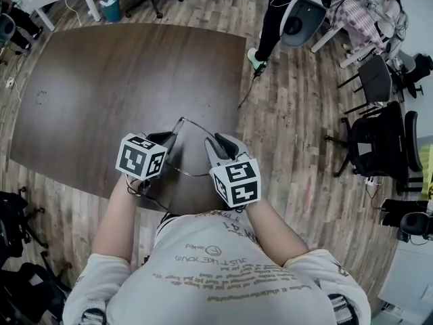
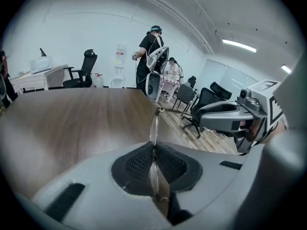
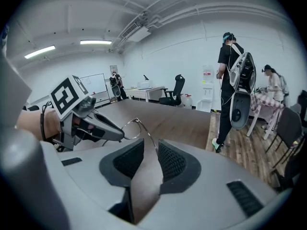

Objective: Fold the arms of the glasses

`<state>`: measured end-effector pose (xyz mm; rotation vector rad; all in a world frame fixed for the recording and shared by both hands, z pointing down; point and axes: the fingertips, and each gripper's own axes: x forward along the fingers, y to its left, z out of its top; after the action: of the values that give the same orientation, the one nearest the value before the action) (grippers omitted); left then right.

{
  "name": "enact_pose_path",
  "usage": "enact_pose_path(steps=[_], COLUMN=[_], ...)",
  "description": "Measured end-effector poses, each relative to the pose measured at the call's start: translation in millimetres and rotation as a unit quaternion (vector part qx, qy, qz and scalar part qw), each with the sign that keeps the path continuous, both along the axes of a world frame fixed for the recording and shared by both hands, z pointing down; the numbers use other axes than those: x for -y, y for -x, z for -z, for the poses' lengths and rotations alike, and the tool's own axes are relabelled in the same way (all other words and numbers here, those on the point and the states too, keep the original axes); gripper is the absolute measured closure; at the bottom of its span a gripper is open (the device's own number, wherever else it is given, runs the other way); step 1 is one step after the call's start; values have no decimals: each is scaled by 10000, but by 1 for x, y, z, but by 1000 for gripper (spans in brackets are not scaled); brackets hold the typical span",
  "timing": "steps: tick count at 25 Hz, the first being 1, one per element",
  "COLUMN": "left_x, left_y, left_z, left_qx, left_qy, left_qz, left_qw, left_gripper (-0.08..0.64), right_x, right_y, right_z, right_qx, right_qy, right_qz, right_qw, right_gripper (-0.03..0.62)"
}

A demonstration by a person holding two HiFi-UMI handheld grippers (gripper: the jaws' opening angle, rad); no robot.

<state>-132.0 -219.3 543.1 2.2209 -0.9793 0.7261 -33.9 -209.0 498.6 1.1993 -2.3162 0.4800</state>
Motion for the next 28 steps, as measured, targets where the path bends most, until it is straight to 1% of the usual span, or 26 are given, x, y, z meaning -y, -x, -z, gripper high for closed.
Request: enact_pose_path(steps=[2, 6, 9, 16, 20, 23, 28], left_x=[-3, -13, -17, -21, -26, -29, -35], left_y=[-2, -3, -4, -13, -20, -20, -16], left_z=[5, 7, 10, 23, 33, 35, 41], left_qx=[19, 12, 37, -205, -354, -367, -349], left_qy=[-90, -142, -201, -219, -256, -285, -400], left_qz=[-2, -29, -17, 155, 170, 206, 285], left_qw=[10000, 9999, 9998, 9994, 9989, 9987, 9982], left_gripper=[526, 526, 525, 525, 525, 525, 526], right_x=[-1, -8, -12, -28, -35, -40, -48], right_y=[-3, -3, -5, 0, 3, 7, 17], right_z=[0, 1, 2, 3, 4, 5, 6], right_qx=[-101, -283, -358, -169, 99, 266, 400], right_qy=[-25, -89, -104, -51, 100, 196, 241], right_qz=[-20, 34, 36, 166, 213, 262, 423], right_qw=[9999, 9996, 9993, 9997, 9997, 9991, 9980], right_gripper=[491, 497, 545, 560, 560, 560, 561])
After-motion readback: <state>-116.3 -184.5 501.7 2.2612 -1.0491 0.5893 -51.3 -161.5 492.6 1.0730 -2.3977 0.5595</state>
